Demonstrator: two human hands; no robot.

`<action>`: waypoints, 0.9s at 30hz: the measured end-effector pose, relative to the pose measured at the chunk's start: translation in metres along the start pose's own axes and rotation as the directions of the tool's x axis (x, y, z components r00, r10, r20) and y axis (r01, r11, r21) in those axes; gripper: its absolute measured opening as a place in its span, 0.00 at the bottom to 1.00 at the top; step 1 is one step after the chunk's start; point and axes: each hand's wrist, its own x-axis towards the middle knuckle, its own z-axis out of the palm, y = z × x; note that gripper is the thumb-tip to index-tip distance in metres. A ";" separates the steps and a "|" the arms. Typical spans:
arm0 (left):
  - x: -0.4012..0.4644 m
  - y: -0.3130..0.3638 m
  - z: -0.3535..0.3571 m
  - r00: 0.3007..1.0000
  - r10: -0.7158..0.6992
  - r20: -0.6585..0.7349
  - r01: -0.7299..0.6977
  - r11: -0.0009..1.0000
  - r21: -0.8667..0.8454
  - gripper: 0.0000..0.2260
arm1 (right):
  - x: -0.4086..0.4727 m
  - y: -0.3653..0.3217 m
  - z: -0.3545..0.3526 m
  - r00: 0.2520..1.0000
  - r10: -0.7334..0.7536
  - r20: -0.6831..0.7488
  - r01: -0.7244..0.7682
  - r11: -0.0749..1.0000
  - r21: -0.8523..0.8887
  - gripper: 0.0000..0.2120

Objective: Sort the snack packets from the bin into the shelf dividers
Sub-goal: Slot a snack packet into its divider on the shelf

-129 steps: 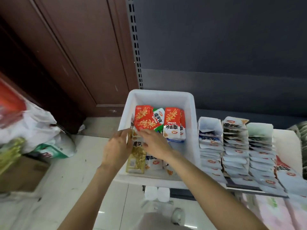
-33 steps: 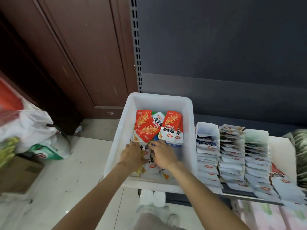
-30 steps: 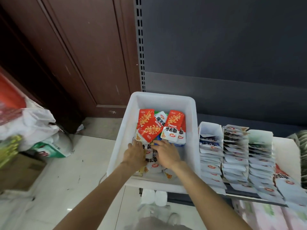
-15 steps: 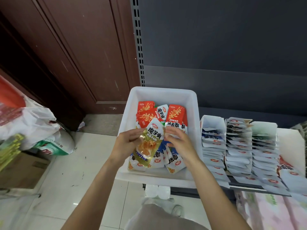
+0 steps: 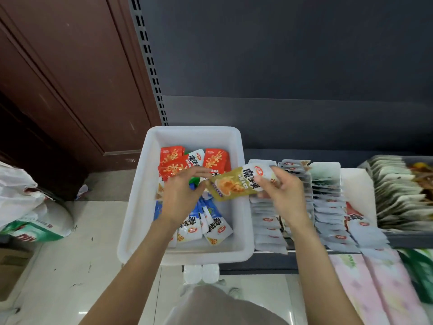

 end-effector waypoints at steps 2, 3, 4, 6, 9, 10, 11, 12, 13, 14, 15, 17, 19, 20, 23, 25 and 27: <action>0.013 0.013 0.019 0.997 0.058 0.044 -0.061 0.996 0.064 0.17 | -0.001 0.002 -0.032 0.978 -0.039 -0.206 0.062 0.993 0.104 0.06; 0.019 0.021 0.032 0.991 0.092 0.095 -0.098 0.993 0.060 0.18 | -0.002 0.003 -0.048 0.957 -0.046 -0.287 0.093 0.984 0.153 0.06; 0.025 0.031 0.045 0.981 0.126 0.150 -0.135 0.990 0.049 0.19 | -0.002 0.003 -0.062 0.934 -0.046 -0.353 0.123 0.973 0.197 0.05; 0.036 0.050 0.071 0.949 0.172 0.264 -0.183 0.983 0.014 0.21 | 0.000 0.002 -0.085 0.888 -0.038 -0.459 0.170 0.953 0.249 0.06; 0.053 0.074 0.105 0.893 0.206 0.401 -0.219 0.976 -0.016 0.28 | 0.009 -0.001 -0.108 0.822 -0.020 -0.568 0.224 0.930 0.291 0.06; 0.058 0.079 0.114 0.875 0.214 0.434 -0.236 0.972 -0.004 0.30 | 0.013 -0.001 -0.114 0.807 -0.036 -0.590 0.240 0.932 0.272 0.06; 0.062 0.084 0.121 0.862 0.222 0.457 -0.264 0.964 0.030 0.31 | 0.017 -0.001 -0.119 0.797 -0.066 -0.600 0.247 0.943 0.225 0.05; 0.065 0.086 0.127 0.853 0.231 0.469 -0.305 0.948 0.087 0.30 | 0.023 0.000 -0.124 0.799 -0.107 -0.592 0.242 0.958 0.153 0.05; 0.066 0.087 0.131 0.847 0.243 0.473 -0.348 0.926 0.146 0.29 | 0.028 0.001 -0.128 0.810 -0.157 -0.565 0.234 0.970 0.065 0.05; 0.065 0.087 0.132 0.842 0.258 0.473 -0.381 0.907 0.183 0.26 | 0.034 0.001 -0.132 0.826 -0.209 -0.523 0.228 0.973 -0.027 0.05; 0.064 0.086 0.133 0.840 0.278 0.466 -0.401 0.897 0.188 0.24 | 0.040 0.000 -0.134 0.842 -0.267 -0.469 0.232 0.964 -0.131 0.06; 0.058 0.084 0.130 0.834 0.318 0.451 -0.419 0.897 0.142 0.20 | 0.052 -0.003 -0.137 0.859 -0.399 -0.321 0.277 0.889 -0.364 0.07; 0.051 0.082 0.127 0.824 0.351 0.445 -0.435 0.895 0.101 0.20 | 0.063 -0.005 -0.132 0.860 -0.486 -0.154 0.325 0.755 -0.569 0.08; 0.048 0.082 0.127 0.821 0.358 0.444 -0.437 0.895 0.086 0.21 | 0.067 -0.005 -0.126 0.865 -0.496 -0.078 0.341 0.695 -0.634 0.08; 0.043 0.080 0.128 0.820 0.361 0.445 -0.425 0.904 0.050 0.21 | 0.071 -0.001 -0.101 0.910 -0.399 0.115 0.339 0.554 -0.761 0.09; 0.042 0.079 0.127 0.820 0.351 0.453 -0.409 0.912 0.035 0.21 | 0.071 0.005 -0.089 0.961 -0.235 0.144 0.239 0.451 -0.860 0.11; 0.041 0.077 0.127 0.815 0.355 0.458 -0.414 0.910 0.032 0.21 | 0.075 0.013 -0.083 0.986 -0.138 0.094 0.141 0.388 -0.911 0.12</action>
